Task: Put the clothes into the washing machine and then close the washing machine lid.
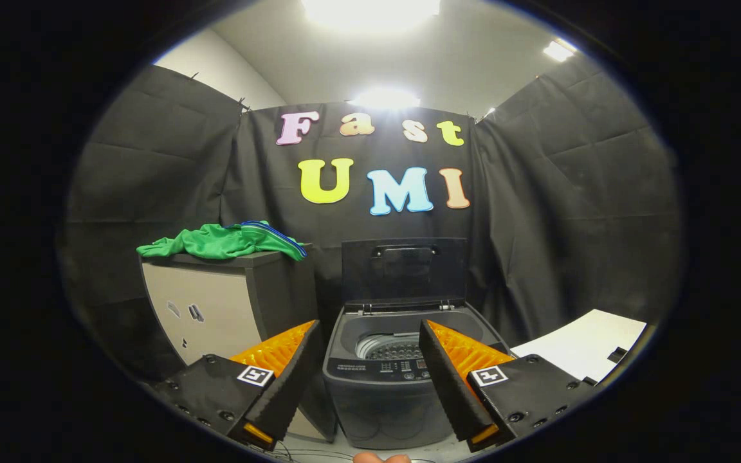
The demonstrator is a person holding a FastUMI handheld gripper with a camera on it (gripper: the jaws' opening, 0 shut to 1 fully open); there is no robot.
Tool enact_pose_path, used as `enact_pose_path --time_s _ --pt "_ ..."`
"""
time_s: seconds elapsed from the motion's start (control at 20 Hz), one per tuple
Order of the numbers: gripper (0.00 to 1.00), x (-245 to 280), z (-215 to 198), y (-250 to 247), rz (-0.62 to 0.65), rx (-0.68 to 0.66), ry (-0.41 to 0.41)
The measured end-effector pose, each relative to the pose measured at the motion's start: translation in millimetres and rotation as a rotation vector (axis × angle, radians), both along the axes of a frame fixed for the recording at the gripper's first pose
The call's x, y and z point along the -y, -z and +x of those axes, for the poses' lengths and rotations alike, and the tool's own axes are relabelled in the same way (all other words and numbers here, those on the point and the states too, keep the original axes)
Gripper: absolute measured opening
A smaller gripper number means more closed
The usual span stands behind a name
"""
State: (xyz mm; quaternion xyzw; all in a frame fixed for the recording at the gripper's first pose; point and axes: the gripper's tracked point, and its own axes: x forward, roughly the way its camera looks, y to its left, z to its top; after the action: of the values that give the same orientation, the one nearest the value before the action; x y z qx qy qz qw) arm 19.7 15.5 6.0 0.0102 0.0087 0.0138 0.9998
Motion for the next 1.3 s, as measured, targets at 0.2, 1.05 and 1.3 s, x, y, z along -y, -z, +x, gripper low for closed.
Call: enact_pose_path --time_s 0.2,1.05,1.3 --pt "0.96 -34.0 15.1 -34.2 0.001 0.022 -0.097" --pt "0.96 -260.3 119.6 -185.8 0.047 -0.229 -0.412" --pt "0.96 -312.5 182.7 -152.9 -0.04 -0.383 -0.352"
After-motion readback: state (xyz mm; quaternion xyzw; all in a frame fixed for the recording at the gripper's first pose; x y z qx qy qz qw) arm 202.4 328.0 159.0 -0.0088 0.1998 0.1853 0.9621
